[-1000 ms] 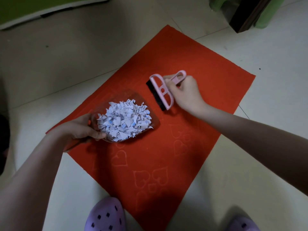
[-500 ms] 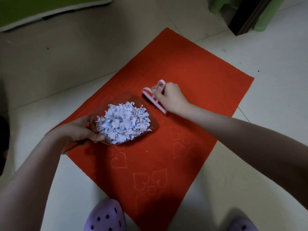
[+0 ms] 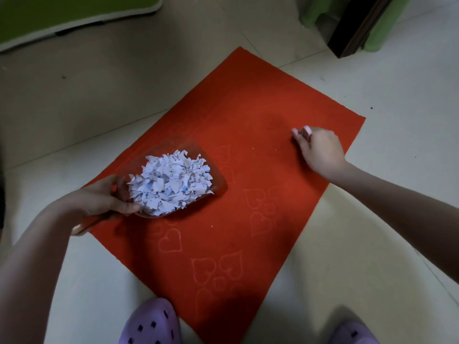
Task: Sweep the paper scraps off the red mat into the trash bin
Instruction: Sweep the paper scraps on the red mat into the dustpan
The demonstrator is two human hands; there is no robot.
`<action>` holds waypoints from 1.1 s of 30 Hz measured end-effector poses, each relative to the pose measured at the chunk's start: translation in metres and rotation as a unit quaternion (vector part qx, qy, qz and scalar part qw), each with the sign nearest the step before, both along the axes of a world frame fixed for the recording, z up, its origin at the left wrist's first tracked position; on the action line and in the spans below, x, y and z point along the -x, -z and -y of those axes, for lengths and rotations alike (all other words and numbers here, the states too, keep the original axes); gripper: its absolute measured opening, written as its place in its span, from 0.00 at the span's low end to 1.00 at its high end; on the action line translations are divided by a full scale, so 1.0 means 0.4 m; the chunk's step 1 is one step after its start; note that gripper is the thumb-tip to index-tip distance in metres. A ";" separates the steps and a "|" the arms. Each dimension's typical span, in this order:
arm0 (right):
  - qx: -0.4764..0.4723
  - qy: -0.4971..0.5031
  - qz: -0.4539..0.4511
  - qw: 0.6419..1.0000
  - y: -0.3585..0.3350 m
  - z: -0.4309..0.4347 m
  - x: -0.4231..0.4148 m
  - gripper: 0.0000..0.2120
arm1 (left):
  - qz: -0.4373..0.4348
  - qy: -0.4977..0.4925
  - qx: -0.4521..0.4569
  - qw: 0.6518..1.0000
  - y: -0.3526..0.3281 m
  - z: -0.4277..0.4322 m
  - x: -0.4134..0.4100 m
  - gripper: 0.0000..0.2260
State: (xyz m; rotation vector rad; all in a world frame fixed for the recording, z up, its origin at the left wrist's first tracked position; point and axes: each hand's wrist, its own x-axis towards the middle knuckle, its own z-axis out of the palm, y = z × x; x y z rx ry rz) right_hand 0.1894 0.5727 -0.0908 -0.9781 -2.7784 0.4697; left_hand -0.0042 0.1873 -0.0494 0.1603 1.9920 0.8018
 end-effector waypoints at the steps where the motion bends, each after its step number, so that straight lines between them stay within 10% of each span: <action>1: 0.003 -0.017 0.011 1.000 0.002 0.012 -0.005 0.20 | 0.009 -0.003 -0.006 1.000 -0.010 0.004 -0.004 0.52; 6: 0.032 -0.147 0.013 0.989 0.009 0.130 0.039 0.16 | 0.015 -0.022 -0.035 0.999 -0.035 -0.004 -0.027 0.45; 12: 0.124 -0.253 -0.040 0.959 -0.088 0.238 0.011 0.17 | -0.058 -0.064 -0.024 0.996 -0.008 -0.002 -0.020 0.11; 19: 0.266 -0.370 0.098 0.884 -0.061 0.383 -0.042 0.11 | -0.082 -0.137 -0.013 0.987 -0.011 -0.012 -0.008 0.14; 25: 0.105 -0.286 0.044 0.951 -0.036 0.270 0.049 0.27 | -0.082 -0.141 -0.008 0.987 -0.015 -0.014 -0.009 0.14; 33: 0.189 -0.294 0.023 0.937 -0.046 0.291 0.011 0.12 | -0.072 -0.144 -0.015 0.987 -0.022 -0.015 -0.009 0.14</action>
